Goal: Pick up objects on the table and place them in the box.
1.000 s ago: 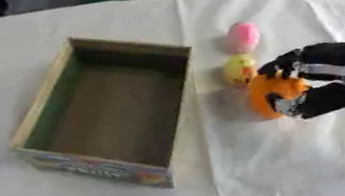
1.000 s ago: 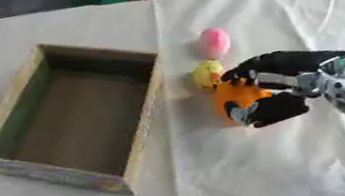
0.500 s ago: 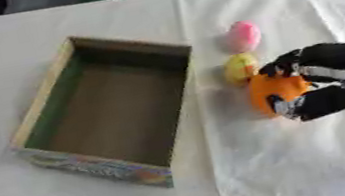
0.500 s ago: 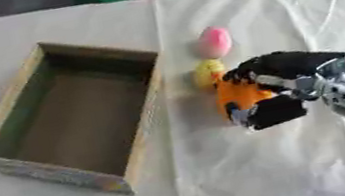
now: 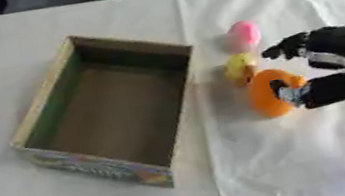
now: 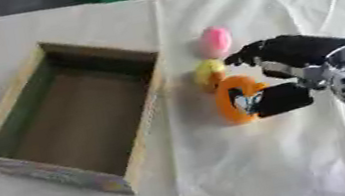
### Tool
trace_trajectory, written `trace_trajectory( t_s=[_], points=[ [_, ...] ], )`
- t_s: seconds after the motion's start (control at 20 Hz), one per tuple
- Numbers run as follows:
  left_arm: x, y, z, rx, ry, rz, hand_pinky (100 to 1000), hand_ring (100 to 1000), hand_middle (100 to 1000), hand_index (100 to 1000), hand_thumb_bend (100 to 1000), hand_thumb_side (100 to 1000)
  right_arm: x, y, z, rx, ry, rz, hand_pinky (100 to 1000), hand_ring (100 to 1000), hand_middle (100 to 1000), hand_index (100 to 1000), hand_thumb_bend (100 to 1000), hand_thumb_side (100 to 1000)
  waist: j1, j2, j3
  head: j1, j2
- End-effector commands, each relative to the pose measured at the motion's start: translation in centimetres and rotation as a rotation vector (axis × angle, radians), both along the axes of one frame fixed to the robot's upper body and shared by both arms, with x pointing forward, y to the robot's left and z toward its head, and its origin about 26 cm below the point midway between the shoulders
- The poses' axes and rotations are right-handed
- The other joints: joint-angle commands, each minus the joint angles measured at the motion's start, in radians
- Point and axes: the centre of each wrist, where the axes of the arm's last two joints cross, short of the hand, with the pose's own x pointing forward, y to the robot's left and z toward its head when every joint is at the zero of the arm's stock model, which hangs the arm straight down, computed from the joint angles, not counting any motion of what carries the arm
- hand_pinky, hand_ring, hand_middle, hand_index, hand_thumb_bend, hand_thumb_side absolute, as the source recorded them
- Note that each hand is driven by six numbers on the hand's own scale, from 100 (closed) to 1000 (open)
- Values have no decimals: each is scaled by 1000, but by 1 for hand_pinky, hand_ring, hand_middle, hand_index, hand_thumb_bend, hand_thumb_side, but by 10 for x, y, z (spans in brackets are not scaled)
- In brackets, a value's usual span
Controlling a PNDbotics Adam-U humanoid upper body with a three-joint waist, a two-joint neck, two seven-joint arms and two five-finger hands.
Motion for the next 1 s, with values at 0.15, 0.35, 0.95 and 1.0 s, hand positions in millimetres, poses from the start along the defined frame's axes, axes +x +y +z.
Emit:
trace_trajectory(
  t_s=[0.15,0.35,0.95,1.0],
  points=[
    [-3,0,6,11,-24,-4,474,625,613,754,100,1000,-4,-9,14,-38,-63,-24,795,860,887,1000,100,860,-1,-17,-2,4,-9],
    [-3,0,6,10,-24,-7,474,625,611,754,100,1000,-4,-9,11,-44,-18,-28,798,865,890,1000,112,900,-1,-16,1,1,-9],
    [-2,-1,7,7,-26,-11,474,625,611,754,100,1000,-4,-4,3,-50,94,-28,806,871,900,1000,141,961,-1,-13,9,-3,-11],
    [-2,-2,7,6,-26,-11,474,624,611,754,100,1000,-4,-3,3,-49,101,-29,805,870,899,1000,142,960,-1,-12,10,-4,-13]
  ],
)
